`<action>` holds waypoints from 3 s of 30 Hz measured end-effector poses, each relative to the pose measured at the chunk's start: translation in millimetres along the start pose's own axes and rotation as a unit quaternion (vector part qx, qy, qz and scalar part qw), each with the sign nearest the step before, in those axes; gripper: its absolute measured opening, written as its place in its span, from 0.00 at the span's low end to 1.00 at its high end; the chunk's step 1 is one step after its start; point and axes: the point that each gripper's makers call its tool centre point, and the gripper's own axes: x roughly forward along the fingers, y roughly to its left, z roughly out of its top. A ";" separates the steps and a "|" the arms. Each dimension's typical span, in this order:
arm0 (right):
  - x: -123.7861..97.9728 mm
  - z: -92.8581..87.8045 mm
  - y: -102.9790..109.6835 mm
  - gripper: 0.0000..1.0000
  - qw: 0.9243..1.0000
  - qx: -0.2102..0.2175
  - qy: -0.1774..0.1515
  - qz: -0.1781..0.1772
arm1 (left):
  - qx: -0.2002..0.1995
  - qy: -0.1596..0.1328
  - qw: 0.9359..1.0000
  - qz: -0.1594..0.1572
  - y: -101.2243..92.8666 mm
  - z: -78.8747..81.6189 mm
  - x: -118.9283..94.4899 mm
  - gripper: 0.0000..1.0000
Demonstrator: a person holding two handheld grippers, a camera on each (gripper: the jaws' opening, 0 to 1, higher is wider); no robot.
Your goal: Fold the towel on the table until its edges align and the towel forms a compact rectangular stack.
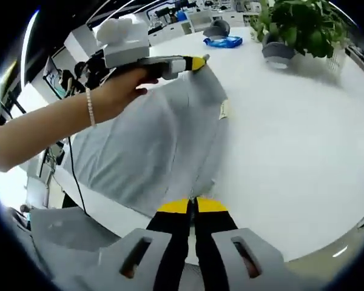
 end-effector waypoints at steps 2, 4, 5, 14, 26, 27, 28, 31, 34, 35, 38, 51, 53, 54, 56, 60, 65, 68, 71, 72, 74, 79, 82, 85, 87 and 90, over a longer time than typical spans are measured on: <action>-9.5 4.7 1.9 0.00 1.000 -0.003 -0.009 0.002 | -0.007 -0.015 1.000 0.002 0.4 12.0 -8.8 0.03; -19.2 8.1 5.4 0.00 1.000 -0.004 -0.017 0.007 | -0.011 -0.027 1.000 0.004 -0.1 21.6 -16.0 0.03; -25.1 10.0 7.3 0.00 1.000 -0.006 -0.023 0.008 | -0.013 -0.033 0.999 0.005 -1.0 26.8 -19.8 0.03; -60.9 14.9 -7.7 0.00 0.997 -0.047 -0.042 -0.044 | -0.015 -0.088 0.996 0.009 -17.3 66.4 -37.5 0.04; -94.8 53.7 53.4 0.00 0.989 -0.108 -0.101 0.025 | -0.043 -0.130 0.990 0.020 7.3 93.1 -65.6 0.04; -95.2 56.8 65.4 0.00 0.986 -0.129 -0.101 0.033 | -0.043 -0.133 0.990 0.024 14.8 94.7 -70.8 0.04; -94.9 58.2 73.4 0.00 0.984 -0.145 -0.100 0.037 | -0.042 -0.135 0.990 0.027 20.5 96.1 -74.7 0.04; -89.7 62.2 103.3 0.00 0.975 -0.190 -0.096 0.059 | -0.039 -0.140 0.989 0.042 43.2 98.0 -86.9 0.04; -85.3 65.5 128.4 0.00 0.968 -0.212 -0.098 0.091 | -0.054 -0.144 0.987 0.054 66.6 97.5 -101.4 0.04; -84.6 66.4 133.7 0.00 0.967 -0.213 -0.098 0.097 | -0.055 -0.144 0.986 0.056 71.3 97.2 -104.9 0.04; -82.1 71.4 153.8 0.00 0.962 -0.225 -0.100 0.120 | -0.053 -0.147 0.986 0.059 83.8 96.6 -115.6 0.04; -68.4 80.6 230.3 0.00 0.932 -0.288 -0.094 0.199 | -0.049 -0.162 0.982 0.079 130.7 99.9 -160.8 0.04; -65.2 81.9 243.9 0.00 0.925 -0.304 -0.093 0.209 | -0.051 -0.162 0.982 0.081 138.6 97.8 -168.2 0.04; -63.0 82.7 252.9 0.00 0.919 -0.315 -0.093 0.217 | -0.052 -0.163 0.982 0.083 142.2 97.1 -171.4 0.04; -59.4 83.6 266.5 0.00 0.911 -0.329 -0.095 0.230 | -0.051 -0.165 0.981 0.085 150.3 95.5 -179.1 0.04; -50.0 83.7 287.0 0.00 0.902 -0.342 -0.088 0.247 | -0.042 -0.159 0.981 0.102 169.3 89.4 -195.9 0.04; -39.9 82.6 309.9 0.00 0.892 -0.353 -0.082 0.271 | -0.042 -0.155 0.979 0.123 193.7 80.0 -218.2 0.04; -34.3 79.6 324.3 0.00 0.883 -0.366 -0.078 0.282 | -0.051 -0.154 0.978 0.132 207.7 73.8 -231.5 0.04; -29.1 77.5 338.3 0.00 0.875 -0.382 -0.073 0.289 | -0.051 -0.153 0.976 0.145 219.4 68.0 -245.2 0.04; -26.8 76.8 343.7 0.00 0.872 -0.386 -0.071 0.292 | -0.048 -0.151 0.976 0.148 223.6 65.7 -250.8 0.04; -23.4 74.9 351.3 0.00 0.869 -0.390 -0.070 0.297 | -0.048 -0.149 0.976 0.152 229.6 62.5 -258.0 0.04; -12.4 71.3 377.3 0.00 0.863 -0.390 -0.070 0.313 | -0.054 -0.149 0.973 0.167 249.2 53.3 -278.9 0.04; -3.8 68.4 391.6 0.00 0.856 -0.399 -0.073 0.319 | -0.053 -0.145 0.973 0.173 259.2 47.1 -288.1 0.04; 5.1 66.1 403.0 0.00 0.848 -0.414 -0.082 0.322 | -0.054 -0.140 0.972 0.182 269.5 40.1 -296.9 0.04; 9.5 62.5 411.1 0.00 0.842 -0.419 -0.080 0.331 | -0.053 -0.137 0.971 0.189 275.9 35.8 -303.8 0.04; 15.0 59.0 421.3 0.00 0.834 -0.421 -0.077 0.347 | -0.049 -0.130 0.970 0.198 283.6 27.6 -313.0 0.04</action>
